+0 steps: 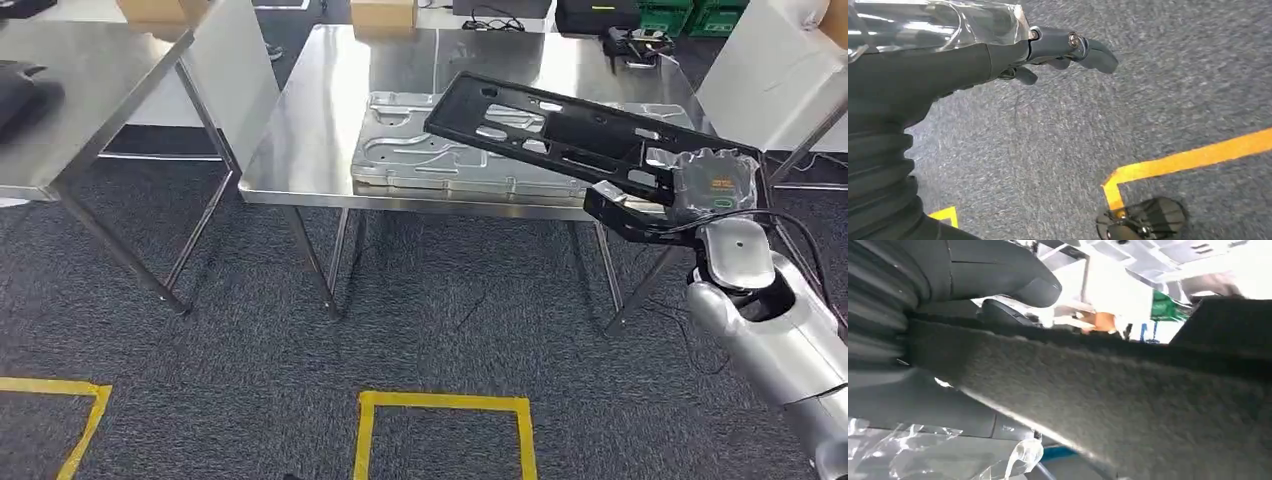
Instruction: Take the parts from the cabinet and place them on the table.
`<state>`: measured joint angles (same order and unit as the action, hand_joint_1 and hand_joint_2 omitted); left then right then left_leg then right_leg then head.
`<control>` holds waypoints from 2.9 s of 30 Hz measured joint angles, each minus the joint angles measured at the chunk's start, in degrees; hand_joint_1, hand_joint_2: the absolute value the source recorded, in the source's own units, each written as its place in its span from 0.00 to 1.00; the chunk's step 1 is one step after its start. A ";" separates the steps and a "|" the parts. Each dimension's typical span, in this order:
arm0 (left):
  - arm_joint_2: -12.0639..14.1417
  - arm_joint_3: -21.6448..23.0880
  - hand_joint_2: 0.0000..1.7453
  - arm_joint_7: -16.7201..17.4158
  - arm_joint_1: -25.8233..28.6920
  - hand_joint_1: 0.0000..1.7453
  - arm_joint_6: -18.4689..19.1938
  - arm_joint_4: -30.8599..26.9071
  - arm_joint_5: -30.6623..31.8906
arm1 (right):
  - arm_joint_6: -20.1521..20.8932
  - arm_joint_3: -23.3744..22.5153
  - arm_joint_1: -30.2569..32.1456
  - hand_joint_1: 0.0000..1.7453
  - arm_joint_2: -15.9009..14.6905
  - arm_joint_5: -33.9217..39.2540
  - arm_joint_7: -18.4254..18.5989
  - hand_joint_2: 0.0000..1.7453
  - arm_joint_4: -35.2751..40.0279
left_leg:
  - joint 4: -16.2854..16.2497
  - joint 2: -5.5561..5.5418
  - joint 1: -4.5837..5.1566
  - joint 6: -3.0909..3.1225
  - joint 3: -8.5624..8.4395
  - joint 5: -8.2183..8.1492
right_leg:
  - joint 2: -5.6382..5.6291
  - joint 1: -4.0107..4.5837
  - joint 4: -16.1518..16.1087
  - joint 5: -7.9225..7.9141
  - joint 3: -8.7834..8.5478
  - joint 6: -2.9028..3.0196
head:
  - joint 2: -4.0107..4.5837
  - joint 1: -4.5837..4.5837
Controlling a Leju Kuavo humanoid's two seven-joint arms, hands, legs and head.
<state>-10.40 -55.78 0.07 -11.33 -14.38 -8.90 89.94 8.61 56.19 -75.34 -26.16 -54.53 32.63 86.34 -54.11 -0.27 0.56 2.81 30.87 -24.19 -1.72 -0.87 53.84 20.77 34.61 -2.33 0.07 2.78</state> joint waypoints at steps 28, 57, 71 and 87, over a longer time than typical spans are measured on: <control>-0.20 -1.42 1.00 1.14 -0.07 0.00 1.11 0.00 0.07 | -3.39 2.69 0.33 1.00 10.32 4.28 -6.01 1.00 0.50 | 0.00 -0.02 0.18 0.55 0.19 0.17 | 0.04 -0.13 -0.37 -0.40 0.03 -0.92 | 0.00 0.00; -0.11 -1.40 1.00 0.20 0.29 0.00 1.60 0.00 0.11 | -3.49 2.51 0.40 1.00 9.62 6.34 -4.96 1.00 -1.29 | -0.10 0.92 -0.77 -0.89 -2.21 -2.15 | 2.13 -1.70 0.76 -0.44 1.10 -2.99 | 0.00 0.00; 0.00 -1.40 1.00 0.20 0.60 0.00 1.58 0.00 0.18 | -3.63 2.47 0.45 1.00 9.51 6.56 -4.78 1.00 -1.62 | -2.01 0.04 0.31 1.36 5.07 4.09 | 0.21 0.07 1.13 3.84 -2.72 0.73 | 0.00 0.02; 0.17 -1.38 1.00 0.28 0.62 0.00 1.55 0.00 0.11 | -4.66 2.43 1.02 1.00 9.31 6.62 -5.42 1.00 -1.75 | 0.87 0.05 0.13 0.85 -3.20 -1.40 | 2.08 -0.57 0.21 -0.13 1.19 -2.48 | 0.02 0.00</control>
<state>-10.23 -57.16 0.35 -10.71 -12.83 -8.90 90.05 3.95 58.62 -74.32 -16.85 -47.91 27.21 84.59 -53.24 -0.22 0.70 3.67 27.67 -25.60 0.36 -1.44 54.04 20.64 35.80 -4.81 0.09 2.78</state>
